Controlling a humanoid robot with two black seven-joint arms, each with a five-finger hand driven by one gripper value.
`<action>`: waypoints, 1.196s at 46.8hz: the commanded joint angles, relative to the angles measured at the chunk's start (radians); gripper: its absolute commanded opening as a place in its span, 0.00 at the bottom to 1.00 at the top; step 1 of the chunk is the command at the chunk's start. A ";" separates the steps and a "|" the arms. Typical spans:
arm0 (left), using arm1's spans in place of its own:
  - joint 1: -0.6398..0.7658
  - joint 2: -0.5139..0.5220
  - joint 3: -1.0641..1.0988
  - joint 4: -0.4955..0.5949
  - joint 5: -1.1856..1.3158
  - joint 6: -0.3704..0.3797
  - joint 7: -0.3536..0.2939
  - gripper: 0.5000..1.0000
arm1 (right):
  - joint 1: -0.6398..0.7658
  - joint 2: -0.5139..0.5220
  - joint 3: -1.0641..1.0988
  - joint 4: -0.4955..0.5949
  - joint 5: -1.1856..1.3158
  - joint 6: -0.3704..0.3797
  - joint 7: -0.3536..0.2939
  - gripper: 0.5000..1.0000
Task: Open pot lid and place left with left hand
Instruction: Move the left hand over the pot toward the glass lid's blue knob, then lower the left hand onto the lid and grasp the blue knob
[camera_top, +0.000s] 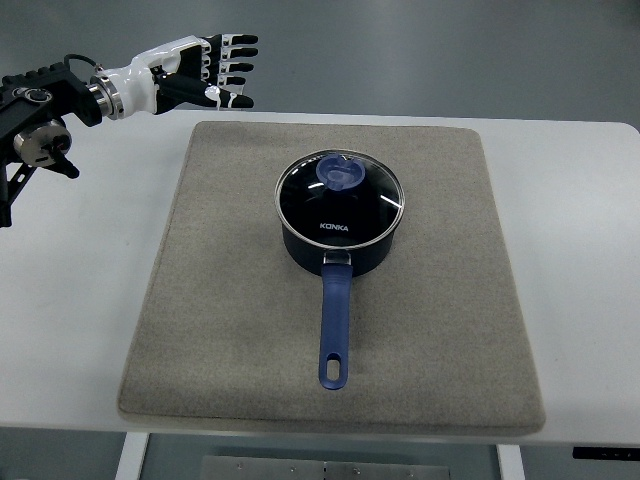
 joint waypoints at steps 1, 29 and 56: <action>0.000 0.022 0.000 -0.048 0.083 0.000 -0.038 0.97 | 0.000 0.000 0.000 0.000 0.000 0.000 0.000 0.83; -0.136 0.105 0.023 -0.335 0.695 0.002 -0.152 0.96 | 0.000 0.000 0.000 0.000 0.000 0.000 0.000 0.83; -0.222 -0.041 0.139 -0.401 0.958 0.005 -0.152 0.89 | 0.000 0.000 0.000 0.000 0.000 0.000 0.000 0.83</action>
